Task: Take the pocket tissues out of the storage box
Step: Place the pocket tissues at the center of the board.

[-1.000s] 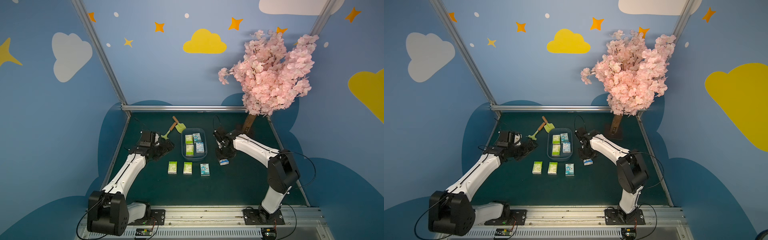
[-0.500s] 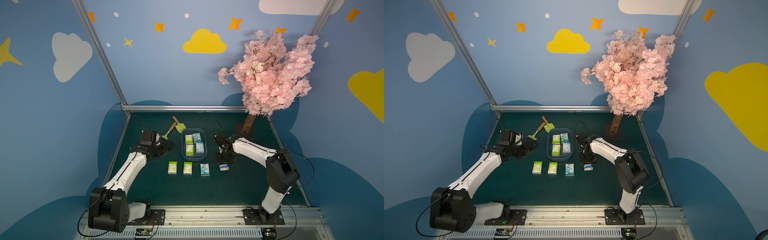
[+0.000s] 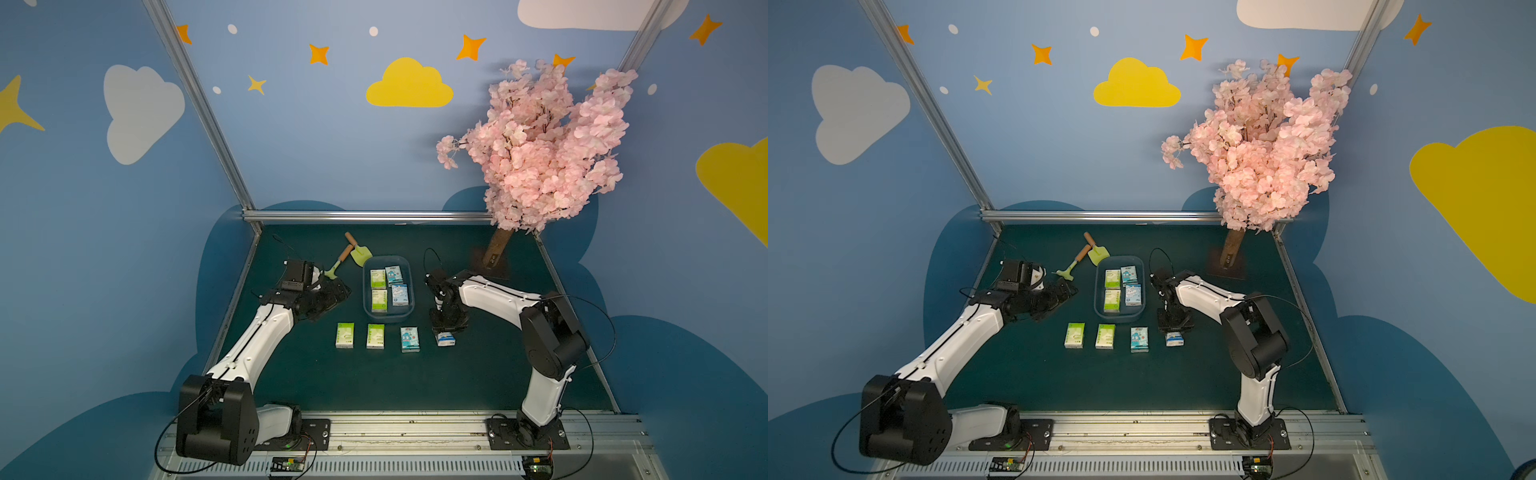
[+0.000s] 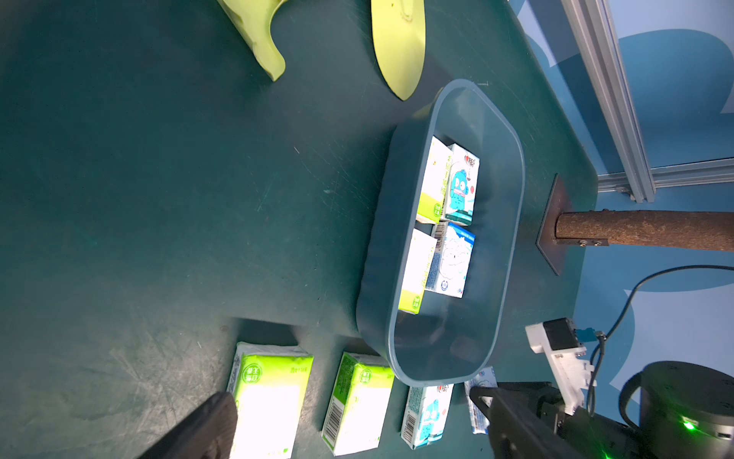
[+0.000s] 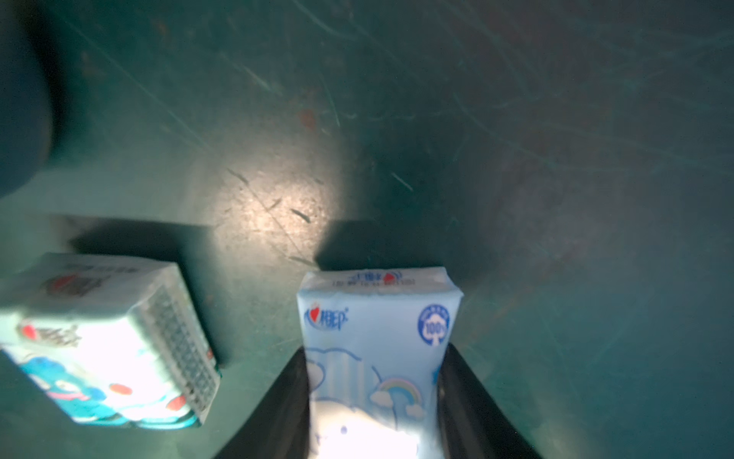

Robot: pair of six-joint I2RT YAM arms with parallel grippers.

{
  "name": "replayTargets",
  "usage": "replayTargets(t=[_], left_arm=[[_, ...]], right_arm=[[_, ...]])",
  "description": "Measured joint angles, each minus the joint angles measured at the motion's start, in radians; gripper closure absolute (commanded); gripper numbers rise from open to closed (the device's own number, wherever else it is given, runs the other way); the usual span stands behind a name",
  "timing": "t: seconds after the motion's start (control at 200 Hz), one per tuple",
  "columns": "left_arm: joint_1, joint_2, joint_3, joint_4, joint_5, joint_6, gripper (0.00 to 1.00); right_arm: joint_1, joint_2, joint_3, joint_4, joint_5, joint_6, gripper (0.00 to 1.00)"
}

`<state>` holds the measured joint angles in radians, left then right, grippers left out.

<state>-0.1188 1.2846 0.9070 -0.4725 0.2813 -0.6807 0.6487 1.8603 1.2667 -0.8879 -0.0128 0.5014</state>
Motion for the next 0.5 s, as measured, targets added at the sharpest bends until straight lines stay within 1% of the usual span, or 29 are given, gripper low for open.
replayTargets(t=[0.295,0.35,0.421,0.501], left_arm=[[0.000,0.000,0.000,-0.006,0.000,0.001,0.00],[0.000,0.000,0.000,-0.007,0.000,0.002,0.00],[0.000,-0.002,0.000,-0.008,0.000,0.003,0.00],[0.000,-0.004,0.000,-0.009,0.000,0.003,0.00]], right_arm=[[0.000,0.014,0.001,-0.006,-0.007,0.002,0.50],[0.000,0.018,0.001,-0.007,-0.008,0.004,0.48],[0.000,0.020,0.001,-0.007,-0.009,0.008,0.43],[0.000,0.023,0.001,-0.007,-0.009,0.011,0.40]])
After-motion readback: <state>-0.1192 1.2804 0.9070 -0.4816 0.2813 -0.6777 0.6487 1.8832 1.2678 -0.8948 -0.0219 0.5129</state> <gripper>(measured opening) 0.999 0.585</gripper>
